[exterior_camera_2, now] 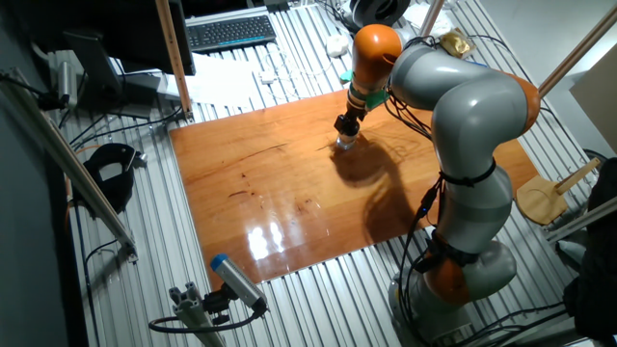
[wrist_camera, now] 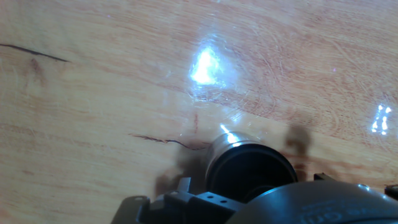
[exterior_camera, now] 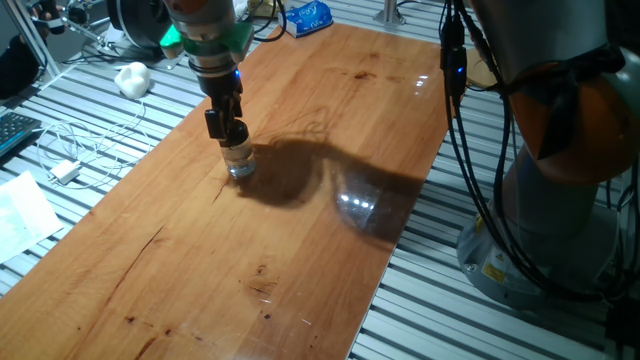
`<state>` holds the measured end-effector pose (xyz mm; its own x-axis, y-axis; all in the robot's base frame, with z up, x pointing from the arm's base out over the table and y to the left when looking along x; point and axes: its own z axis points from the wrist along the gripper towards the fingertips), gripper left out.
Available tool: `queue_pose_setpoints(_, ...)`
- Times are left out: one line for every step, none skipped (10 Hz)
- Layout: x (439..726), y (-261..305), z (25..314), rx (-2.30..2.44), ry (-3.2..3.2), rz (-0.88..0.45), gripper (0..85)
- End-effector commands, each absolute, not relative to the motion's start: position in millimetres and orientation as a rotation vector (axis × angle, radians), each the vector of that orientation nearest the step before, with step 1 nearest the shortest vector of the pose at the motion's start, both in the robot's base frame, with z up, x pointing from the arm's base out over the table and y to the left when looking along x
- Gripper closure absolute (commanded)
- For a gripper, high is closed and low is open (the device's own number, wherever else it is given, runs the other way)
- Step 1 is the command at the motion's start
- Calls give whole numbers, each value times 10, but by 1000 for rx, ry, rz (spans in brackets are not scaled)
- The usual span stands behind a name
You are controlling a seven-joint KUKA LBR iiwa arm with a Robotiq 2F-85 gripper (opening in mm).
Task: Screw the lid onto the jar
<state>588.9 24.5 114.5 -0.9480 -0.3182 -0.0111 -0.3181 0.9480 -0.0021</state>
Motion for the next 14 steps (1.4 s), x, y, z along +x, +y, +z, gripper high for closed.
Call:
queue_pose_setpoints(5889, 245, 1145, -510, 3089, 0, 0)
queue_pose_setpoints(5889, 247, 1146, -517, 3087, 0, 170)
queue_pose_setpoints(5889, 248, 1147, -522, 3088, 2, 170)
queue_pose_setpoints(5891, 247, 1148, -522, 3088, 0, 170)
queue_pose_setpoints(5893, 247, 1148, -522, 3088, 0, 170)
queue_pose_setpoints(5893, 247, 1149, -522, 3088, -2, 170)
queue_pose_setpoints(5893, 247, 1150, -522, 3088, -2, 170)
queue_pose_setpoints(5893, 247, 1150, -520, 3089, -2, 170)
queue_pose_setpoints(5893, 246, 1150, -520, 3089, -2, 170)
queue_pose_setpoints(5893, 246, 1149, -520, 3087, -3, 170)
queue_pose_setpoints(5894, 246, 1147, -520, 3087, -3, 170)
queue_pose_setpoints(5894, 246, 1147, -520, 3087, -3, 170)
queue_pose_setpoints(5894, 246, 1147, -522, 3087, -3, 170)
queue_pose_setpoints(5894, 246, 1148, -524, 3086, -3, 170)
